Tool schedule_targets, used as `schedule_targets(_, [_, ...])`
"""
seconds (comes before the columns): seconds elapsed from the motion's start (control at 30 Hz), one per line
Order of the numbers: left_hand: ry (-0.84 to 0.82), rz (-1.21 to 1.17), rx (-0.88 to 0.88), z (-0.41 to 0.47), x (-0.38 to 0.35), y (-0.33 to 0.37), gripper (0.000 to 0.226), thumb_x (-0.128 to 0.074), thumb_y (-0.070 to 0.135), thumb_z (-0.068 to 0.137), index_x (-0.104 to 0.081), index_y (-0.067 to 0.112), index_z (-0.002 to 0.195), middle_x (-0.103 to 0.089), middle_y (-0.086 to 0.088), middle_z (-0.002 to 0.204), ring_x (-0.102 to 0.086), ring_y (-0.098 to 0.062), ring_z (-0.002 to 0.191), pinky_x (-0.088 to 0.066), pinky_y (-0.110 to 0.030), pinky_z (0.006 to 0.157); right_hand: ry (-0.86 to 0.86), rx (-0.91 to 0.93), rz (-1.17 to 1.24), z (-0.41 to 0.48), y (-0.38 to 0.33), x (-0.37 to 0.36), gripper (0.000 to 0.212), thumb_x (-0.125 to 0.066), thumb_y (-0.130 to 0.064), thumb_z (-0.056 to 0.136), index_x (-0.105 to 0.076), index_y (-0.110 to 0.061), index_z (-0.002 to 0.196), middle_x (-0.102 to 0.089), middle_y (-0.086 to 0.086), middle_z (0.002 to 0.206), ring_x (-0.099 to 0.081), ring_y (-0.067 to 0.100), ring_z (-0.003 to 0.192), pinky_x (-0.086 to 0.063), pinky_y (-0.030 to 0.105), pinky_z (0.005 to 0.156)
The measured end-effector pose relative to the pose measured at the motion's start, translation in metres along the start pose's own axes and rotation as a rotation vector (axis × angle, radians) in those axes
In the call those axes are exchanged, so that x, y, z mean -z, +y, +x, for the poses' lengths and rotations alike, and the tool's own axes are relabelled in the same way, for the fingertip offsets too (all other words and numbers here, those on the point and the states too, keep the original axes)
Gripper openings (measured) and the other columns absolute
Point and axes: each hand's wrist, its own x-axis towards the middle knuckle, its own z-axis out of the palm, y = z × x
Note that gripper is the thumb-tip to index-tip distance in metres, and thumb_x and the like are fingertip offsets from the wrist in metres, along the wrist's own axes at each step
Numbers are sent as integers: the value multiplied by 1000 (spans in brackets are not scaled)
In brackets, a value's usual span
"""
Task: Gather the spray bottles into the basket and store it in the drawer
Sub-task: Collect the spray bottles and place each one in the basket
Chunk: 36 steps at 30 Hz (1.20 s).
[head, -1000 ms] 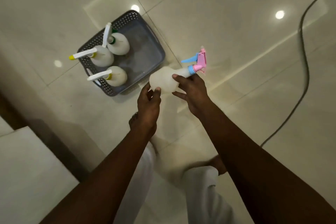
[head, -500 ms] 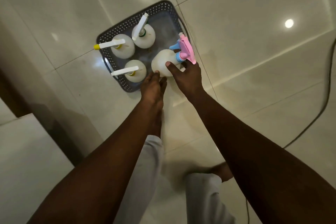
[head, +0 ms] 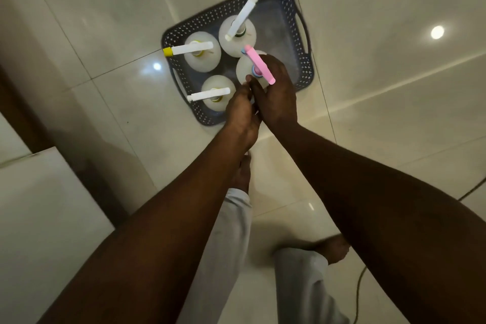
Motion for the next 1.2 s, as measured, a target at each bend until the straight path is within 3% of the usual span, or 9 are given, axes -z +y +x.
schedule_targets(0.2, [-10,-10,45,3,3,2,27,-51,37,108,-66,18,121,-74,2,110,-66,-19,116,-57,-33,89,-106,-70,-26,-1,0,-6,48,-66,-10,102,-54,-4,147,-59,12,146,-57,26,136,-49,43,112])
schedule_targets(0.3, [8,-5,56,3,3,2,23,-51,36,108,-68,20,111,-74,3,104,-67,-15,105,-55,-33,85,-142,-108,-30,-2,2,-9,49,-65,-13,103,-52,-6,150,-57,12,150,-55,27,139,-48,45,114])
schedule_targets(0.43, [0,7,73,-1,2,1,23,-49,32,109,-66,18,110,-73,2,103,-65,-17,110,-51,-39,103,-181,-165,-57,-6,7,-11,55,-66,-16,102,-48,-8,154,-53,13,155,-52,30,143,-46,48,116])
schedule_targets(0.53, [-3,38,68,-7,2,0,28,-46,29,110,-63,13,124,-72,-5,123,-62,-25,128,-48,-44,114,-210,-183,-85,-9,14,-10,62,-69,-18,101,-44,-12,157,-49,12,159,-48,31,147,-47,51,117])
schedule_targets(0.63, [10,61,42,-14,4,-3,28,-46,27,110,-63,10,124,-66,-12,142,-61,-28,132,-48,-47,115,-207,-219,-59,-16,20,-3,68,-72,-22,99,-41,-15,158,-49,9,158,-50,29,145,-48,45,116])
schedule_targets(0.77, [44,235,-54,-37,5,-14,33,-52,22,105,-64,11,133,-68,-12,137,-64,-29,128,-49,-49,114,-114,-272,36,-46,16,21,59,-71,-28,100,-48,-16,153,-57,5,153,-52,21,141,-42,25,111])
schedule_targets(0.83, [57,382,-93,-55,5,-18,36,-50,26,107,-62,11,138,-68,-9,138,-65,-27,127,-50,-48,113,-51,-368,90,-61,4,37,48,-69,-29,102,-56,-17,146,-62,2,147,-57,18,137,-41,22,109])
schedule_targets(1.0, [-82,775,-254,-111,-2,-30,35,-46,29,109,-65,10,132,-71,-7,132,-67,-25,122,-52,-50,109,106,-574,357,-102,-28,91,27,-66,-24,103,-71,-14,128,-75,-2,122,-69,14,111,-58,43,103])
schedule_targets(1.2, [-281,1052,-434,-160,-15,-74,25,-51,32,107,-72,26,118,-76,3,120,-72,-14,112,-57,-45,102,334,-709,681,-160,-30,156,22,-66,-19,103,-74,-9,121,-77,7,116,-73,25,111,-59,54,98])
